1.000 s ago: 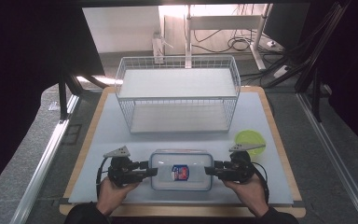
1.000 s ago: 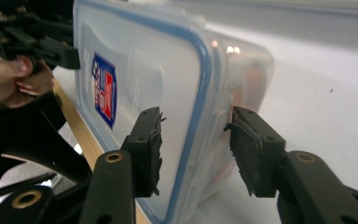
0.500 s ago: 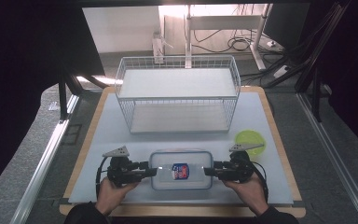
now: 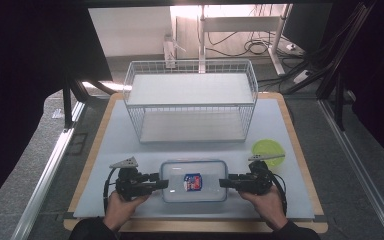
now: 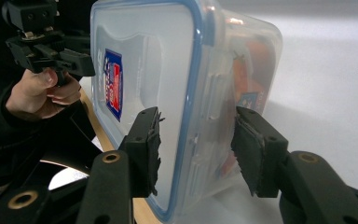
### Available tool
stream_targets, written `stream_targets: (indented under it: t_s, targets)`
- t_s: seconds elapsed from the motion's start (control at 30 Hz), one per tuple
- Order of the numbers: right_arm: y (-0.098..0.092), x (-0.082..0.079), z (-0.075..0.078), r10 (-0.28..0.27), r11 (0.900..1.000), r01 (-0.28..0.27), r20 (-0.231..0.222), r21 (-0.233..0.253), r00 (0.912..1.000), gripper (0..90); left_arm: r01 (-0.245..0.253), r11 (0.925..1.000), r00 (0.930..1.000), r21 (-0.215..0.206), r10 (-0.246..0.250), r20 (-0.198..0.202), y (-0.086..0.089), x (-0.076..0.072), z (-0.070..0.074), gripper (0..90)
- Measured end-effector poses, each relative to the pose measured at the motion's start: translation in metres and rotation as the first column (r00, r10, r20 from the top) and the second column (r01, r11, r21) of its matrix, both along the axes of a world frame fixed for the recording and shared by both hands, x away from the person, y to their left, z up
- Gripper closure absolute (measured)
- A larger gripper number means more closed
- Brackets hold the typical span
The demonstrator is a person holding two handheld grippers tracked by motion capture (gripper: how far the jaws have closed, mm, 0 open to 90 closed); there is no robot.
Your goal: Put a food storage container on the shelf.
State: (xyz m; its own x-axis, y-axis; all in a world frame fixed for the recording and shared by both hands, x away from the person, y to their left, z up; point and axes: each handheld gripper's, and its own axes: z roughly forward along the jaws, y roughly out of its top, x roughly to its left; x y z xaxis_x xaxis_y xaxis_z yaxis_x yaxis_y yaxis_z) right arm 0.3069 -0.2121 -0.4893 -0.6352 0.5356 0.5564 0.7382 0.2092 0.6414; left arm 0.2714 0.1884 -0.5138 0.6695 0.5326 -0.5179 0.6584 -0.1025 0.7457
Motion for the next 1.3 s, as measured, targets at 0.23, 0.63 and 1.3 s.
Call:
stream_targets:
  t_s: [0.23, 0.63, 1.3]
  targets:
    - [0.004, -0.005, 0.004, -0.046, 0.999, 0.046, 0.0, -0.022, 0.9989, 53.3, -0.031, 0.9995, 0.9994, 0.002, 0.032, -0.016, -0.002, 0.0, 0.004, 51.4]
    - [0.006, 0.002, 0.024, -0.049, 0.999, 0.049, 0.056, 0.001, 0.9972, 53.2, -0.035, 0.9994, 0.9985, 0.004, 0.035, 0.042, 0.001, 0.009, 0.03, 51.6]
    - [0.014, 0.039, 0.083, -0.039, 0.999, 0.035, 0.142, 0.032, 0.9891, 53.1, -0.048, 0.9988, 0.9934, 0.001, 0.048, 0.104, 0.01, 0.041, 0.093, 52.4]
